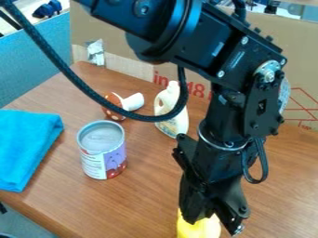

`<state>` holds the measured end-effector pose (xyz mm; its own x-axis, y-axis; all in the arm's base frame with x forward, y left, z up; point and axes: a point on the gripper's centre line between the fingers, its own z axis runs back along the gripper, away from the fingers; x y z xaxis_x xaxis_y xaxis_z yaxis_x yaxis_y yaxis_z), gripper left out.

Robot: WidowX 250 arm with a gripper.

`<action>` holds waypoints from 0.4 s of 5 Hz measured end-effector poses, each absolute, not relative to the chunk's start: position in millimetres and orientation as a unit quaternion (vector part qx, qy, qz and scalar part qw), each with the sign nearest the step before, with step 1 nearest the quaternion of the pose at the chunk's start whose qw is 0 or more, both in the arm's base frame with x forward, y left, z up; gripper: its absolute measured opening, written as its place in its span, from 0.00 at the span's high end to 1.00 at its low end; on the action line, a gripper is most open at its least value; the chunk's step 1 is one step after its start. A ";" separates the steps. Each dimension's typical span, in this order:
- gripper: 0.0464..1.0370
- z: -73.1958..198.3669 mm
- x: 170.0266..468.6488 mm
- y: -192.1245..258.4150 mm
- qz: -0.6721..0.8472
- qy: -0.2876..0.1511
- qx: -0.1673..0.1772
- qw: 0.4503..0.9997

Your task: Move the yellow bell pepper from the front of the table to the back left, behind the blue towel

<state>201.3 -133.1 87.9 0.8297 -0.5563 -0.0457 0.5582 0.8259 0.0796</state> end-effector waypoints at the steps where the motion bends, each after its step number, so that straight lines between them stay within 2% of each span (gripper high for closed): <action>1: 0.95 102.7 211.0 -125.1 -0.287 -0.028 0.022 0.957; 2: 0.95 105.6 219.5 -114.3 -0.281 -0.035 0.004 0.959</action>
